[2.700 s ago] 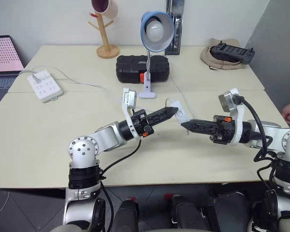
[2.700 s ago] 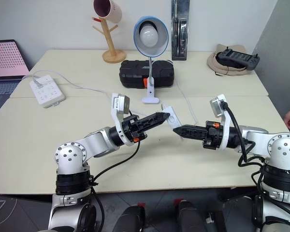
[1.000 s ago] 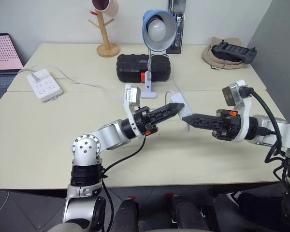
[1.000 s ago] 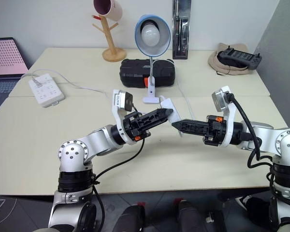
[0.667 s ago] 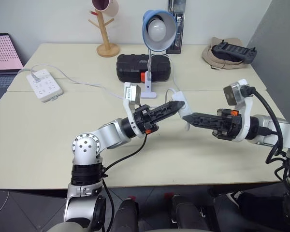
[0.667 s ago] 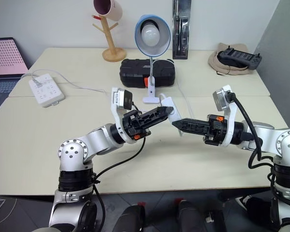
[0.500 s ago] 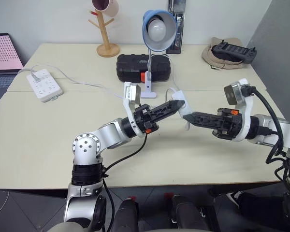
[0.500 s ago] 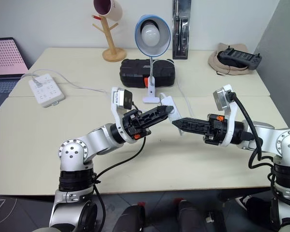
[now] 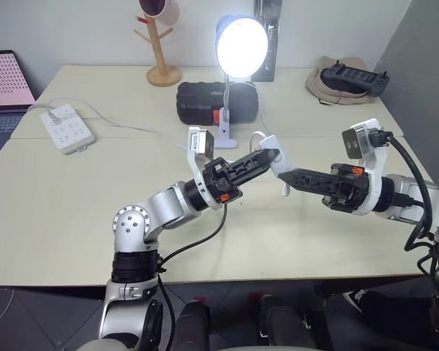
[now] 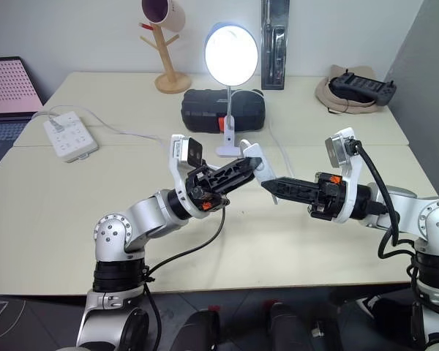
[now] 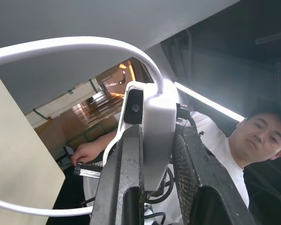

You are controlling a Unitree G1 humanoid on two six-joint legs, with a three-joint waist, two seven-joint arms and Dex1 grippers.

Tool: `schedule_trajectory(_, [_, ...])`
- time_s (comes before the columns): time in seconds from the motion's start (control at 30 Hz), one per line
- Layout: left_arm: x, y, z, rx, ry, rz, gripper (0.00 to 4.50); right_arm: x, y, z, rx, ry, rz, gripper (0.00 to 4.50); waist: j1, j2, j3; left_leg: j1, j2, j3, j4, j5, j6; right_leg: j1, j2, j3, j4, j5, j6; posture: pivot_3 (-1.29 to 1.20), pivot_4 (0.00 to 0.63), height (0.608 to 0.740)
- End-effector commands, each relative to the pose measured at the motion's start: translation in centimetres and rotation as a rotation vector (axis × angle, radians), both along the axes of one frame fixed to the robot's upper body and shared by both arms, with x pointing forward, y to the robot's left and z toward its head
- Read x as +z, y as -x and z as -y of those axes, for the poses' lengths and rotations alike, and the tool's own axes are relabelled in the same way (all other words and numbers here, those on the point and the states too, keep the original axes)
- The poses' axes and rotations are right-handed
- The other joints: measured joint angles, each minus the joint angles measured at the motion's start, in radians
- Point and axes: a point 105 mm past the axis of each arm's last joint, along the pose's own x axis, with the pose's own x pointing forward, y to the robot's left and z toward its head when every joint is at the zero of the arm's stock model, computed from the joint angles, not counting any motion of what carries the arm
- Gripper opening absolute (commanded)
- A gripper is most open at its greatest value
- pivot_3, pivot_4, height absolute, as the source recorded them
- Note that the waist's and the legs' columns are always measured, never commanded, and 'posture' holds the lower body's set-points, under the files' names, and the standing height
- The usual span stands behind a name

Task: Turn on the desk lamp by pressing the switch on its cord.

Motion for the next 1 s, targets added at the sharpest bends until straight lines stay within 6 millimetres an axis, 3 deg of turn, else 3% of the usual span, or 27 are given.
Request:
schedule_trajectory(0.03, [1.0, -0.5, -0.9, 0.065, 0.045, 0.006, 1.21, 0.7, 0.5, 0.0, 0.013, 0.01, 0.041, 0.37, 0.001, 0.0, 0.0, 0.0, 0.0, 0.0, 0.0, 0.0, 0.0, 0.0, 0.0, 0.0, 0.0, 0.0, 0.0, 0.0, 0.15, 0.74])
schedule_trajectory(0.37, [0.7, -1.2, -3.2, 0.151, -0.017, 0.017, 3.26, 1.1, -0.4, 0.0, 0.011, 0.02, 0.065, 0.37, -0.002, 0.0, 0.0, 0.0, 0.0, 0.0, 0.0, 0.0, 0.0, 0.0, 0.0, 0.0, 0.0, 0.0, 0.0, 0.0, 0.15, 0.74])
schedule_trajectory(0.57, [-1.3, -0.5, -7.2, 0.242, -0.322, 0.16, 4.46, 0.3, -4.9, 0.2, -0.134, 0.213, 0.213, 0.37, -0.005, 0.0, 0.0, 0.0, 0.0, 0.001, -0.001, 0.0, 0.0, -0.002, 0.0, 0.001, 0.001, 0.0, 0.0, 0.0, 0.15, 0.74])
schedule_trajectory(0.73, [-1.5, -0.6, -9.4, 0.299, -0.596, 0.385, 4.46, -4.1, -8.8, -0.6, -0.159, 0.535, 0.37, 0.37, -0.002, 0.0, 0.0, 0.0, 0.001, 0.002, -0.002, 0.0, 0.0, -0.005, 0.001, 0.001, 0.0, -0.002, -0.004, 0.0, 0.15, 0.74])
schedule_trajectory(0.87, [-1.7, -1.1, -10.4, 0.33, -0.778, 0.573, 4.46, -6.5, -11.3, -1.3, -0.135, 0.709, 0.512, 0.37, 0.002, -0.001, 0.0, -0.004, 0.0, 0.002, -0.004, 0.0, 0.0, -0.007, -0.001, 0.001, -0.001, 0.0, -0.001, 0.0, 0.15, 0.74])
schedule_trajectory(1.0, [-2.0, -0.8, -11.4, 0.324, -0.953, 0.755, 4.46, -8.3, -13.4, -3.3, -0.056, 0.857, 0.674, 0.37, -0.001, 0.0, 0.001, -0.012, 0.0, 0.004, -0.003, 0.0, -0.001, -0.016, -0.001, 0.002, 0.0, 0.002, -0.003, 0.0, 0.15, 0.74])
